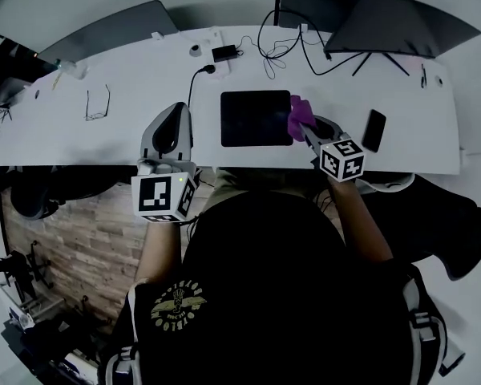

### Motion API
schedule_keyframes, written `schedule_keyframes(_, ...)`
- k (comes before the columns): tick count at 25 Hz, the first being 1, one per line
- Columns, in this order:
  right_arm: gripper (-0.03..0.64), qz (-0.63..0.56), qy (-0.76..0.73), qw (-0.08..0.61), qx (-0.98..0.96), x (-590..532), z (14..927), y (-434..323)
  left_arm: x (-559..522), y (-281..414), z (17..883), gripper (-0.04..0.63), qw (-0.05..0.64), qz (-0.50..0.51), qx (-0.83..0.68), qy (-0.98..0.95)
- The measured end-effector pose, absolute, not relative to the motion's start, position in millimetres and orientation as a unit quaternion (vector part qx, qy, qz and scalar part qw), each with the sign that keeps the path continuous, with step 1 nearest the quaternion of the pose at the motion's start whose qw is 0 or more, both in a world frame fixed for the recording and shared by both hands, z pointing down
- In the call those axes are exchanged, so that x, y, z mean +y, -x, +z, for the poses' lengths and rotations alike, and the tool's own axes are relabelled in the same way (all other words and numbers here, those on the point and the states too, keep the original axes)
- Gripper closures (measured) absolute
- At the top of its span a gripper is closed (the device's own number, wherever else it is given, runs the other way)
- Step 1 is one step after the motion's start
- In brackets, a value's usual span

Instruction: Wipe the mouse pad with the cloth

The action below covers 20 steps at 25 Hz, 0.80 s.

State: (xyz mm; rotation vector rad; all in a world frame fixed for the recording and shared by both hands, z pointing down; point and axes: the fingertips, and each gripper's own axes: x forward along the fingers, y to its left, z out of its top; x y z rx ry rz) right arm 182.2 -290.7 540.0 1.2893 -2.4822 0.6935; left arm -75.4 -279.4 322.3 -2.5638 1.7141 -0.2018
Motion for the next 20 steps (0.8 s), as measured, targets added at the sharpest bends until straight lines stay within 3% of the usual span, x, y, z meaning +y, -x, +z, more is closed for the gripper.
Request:
schedule_keyframes(11, 0.528, 0.112, -0.443, 0.033, -0.889, -268.2, 380.6, -181.9, -267.1, 74.3, 289.2, 0.594, 0.047, -0.050, 0.555, 0.829)
schedule_keyframes(20, 0.528, 0.035, -0.442, -0.007, -0.896, -235.5, 295.7, -177.7, -250.6, 72.1, 267.4, 0.594, 0.060, -0.045, 0.545, 0.835)
